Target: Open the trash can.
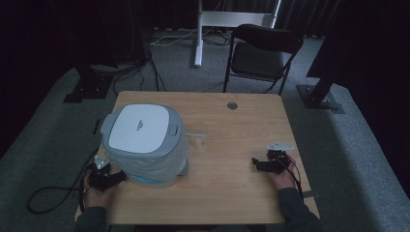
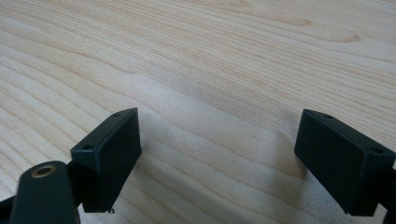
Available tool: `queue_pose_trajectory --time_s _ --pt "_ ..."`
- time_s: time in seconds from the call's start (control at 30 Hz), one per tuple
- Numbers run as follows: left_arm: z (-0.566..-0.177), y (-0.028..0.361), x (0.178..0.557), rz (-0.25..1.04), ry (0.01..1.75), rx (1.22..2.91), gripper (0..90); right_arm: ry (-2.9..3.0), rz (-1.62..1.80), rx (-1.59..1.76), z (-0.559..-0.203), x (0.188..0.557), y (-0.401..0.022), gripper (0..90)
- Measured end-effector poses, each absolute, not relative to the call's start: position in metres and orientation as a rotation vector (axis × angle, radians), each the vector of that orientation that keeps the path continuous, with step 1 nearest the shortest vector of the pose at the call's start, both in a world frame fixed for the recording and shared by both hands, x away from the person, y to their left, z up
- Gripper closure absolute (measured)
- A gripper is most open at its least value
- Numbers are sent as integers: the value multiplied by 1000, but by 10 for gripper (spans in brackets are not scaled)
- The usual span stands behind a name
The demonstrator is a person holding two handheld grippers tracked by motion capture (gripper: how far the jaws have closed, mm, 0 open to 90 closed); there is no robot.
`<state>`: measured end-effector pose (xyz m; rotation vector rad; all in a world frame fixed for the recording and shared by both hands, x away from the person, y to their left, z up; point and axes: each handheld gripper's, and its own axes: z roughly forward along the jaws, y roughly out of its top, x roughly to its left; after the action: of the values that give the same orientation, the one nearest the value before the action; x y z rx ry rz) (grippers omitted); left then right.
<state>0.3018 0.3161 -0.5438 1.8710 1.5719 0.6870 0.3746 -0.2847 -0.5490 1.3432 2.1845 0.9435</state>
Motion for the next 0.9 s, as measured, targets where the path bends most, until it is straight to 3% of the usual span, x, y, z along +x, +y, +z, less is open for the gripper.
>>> queue_pose_trajectory --time_s 0.4,0.53,0.73,0.9 --pt "-544 316 302 687 1572 1871 296 2195 941 1339 -548 375 -285 146" --pt "-544 316 302 687 1572 1871 296 2221 929 1328 -544 373 -283 265" --pt "-544 316 302 686 1571 1871 296 2201 948 1289 -531 368 -280 284" --pt "-544 316 302 686 1571 1871 296 2225 968 1260 -522 365 -278 361"
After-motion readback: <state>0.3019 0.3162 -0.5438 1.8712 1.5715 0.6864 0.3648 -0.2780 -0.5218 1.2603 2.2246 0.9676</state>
